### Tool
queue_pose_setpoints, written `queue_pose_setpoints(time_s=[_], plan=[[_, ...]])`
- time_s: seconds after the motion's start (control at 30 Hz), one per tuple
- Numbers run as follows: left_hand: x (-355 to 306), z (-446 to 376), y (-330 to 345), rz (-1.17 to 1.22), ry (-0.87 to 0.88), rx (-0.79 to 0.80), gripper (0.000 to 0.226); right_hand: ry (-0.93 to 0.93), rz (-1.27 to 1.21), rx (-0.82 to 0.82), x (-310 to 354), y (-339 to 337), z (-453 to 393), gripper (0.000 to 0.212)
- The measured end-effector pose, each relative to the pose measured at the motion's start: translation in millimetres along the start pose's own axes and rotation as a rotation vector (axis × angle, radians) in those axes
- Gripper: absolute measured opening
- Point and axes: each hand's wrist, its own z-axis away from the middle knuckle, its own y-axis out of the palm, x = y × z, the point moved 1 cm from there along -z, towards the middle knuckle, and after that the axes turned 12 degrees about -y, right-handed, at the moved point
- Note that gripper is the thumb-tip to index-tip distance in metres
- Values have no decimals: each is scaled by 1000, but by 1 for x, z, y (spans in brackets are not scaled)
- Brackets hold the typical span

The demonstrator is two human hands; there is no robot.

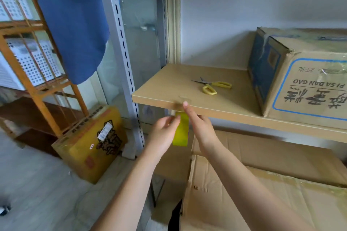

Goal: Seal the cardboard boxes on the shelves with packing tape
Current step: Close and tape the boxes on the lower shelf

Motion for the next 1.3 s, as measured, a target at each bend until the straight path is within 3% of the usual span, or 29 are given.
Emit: queue_pose_setpoints(time_s=[0.2, 0.33, 0.43, 0.67, 0.73, 0.83, 0.93, 1.07, 1.2, 1.3], plan=[[-48, 39, -25, -89, 74, -27, 48, 186, -246, 0, 16, 28, 0, 32], [-66, 73, -38, -101, 188, -33, 55, -4, -238, 5, 44, 14, 13, 19], [-61, 81, -29, -114, 195, 130, 50, -57, -133, -55, 38, -10, 30, 29], [-33, 64, 93, -217, 212, 460, 49, -272, 558, -428, -26, -124, 71, 49], [-35, 60, 135, -236, 238, 631, 43, -214, 646, -474, -41, -175, 82, 43], [-34, 51, 197, -281, 217, 924, 28, -2, 530, -605, -56, -255, 97, 47], [-28, 48, 255, -340, 232, 1091, 17, 116, 509, -668, -71, -310, 111, 52], [-35, 48, 316, -358, 306, 1053, 20, 142, 361, -804, -85, -352, 124, 33], [-41, 45, 351, -353, 328, 999, 25, 169, 324, -854, -93, -389, 124, 31], [-41, 45, 364, -319, 337, 979, 28, 170, 413, -889, -103, -405, 118, 20]])
